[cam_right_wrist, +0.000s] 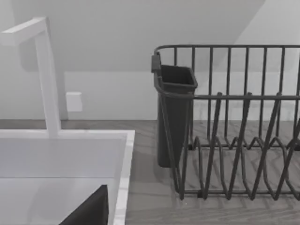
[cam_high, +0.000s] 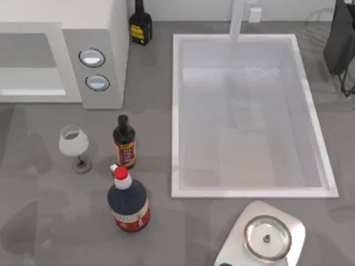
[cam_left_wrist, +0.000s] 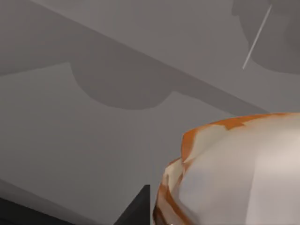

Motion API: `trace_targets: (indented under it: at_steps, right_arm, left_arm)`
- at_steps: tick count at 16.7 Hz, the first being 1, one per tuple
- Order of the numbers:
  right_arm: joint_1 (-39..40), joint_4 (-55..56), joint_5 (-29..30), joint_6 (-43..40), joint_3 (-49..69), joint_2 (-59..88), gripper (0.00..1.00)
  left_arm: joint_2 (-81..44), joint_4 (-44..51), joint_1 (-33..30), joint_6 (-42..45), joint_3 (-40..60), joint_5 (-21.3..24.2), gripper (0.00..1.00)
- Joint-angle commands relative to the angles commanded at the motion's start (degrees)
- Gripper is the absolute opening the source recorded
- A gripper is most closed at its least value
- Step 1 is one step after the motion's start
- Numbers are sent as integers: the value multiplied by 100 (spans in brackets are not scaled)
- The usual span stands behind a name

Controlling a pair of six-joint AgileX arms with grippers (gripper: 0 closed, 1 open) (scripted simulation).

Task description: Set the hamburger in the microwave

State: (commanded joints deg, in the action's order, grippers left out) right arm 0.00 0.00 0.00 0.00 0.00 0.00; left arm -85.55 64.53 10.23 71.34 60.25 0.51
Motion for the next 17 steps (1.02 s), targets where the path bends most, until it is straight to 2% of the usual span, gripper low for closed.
trace_targets:
  at_steps: [4,8,12,17]
  right_arm:
    - [0,0,0,0,0,0,100]
    - [0,0,0,0,0,0,100]
    - [0,0,0,0,0,0,100]
    - [0,0,0,0,0,0,100]
  left_arm:
    - [-52,-64,10,-10,-14,3,0]
    - [-335,-741,9,-395,-33,70,0]
    - [-850,-2130,-8,-1151,-70,199,0]
    - [-1618,-4485,-35,-2493,-184,411,0]
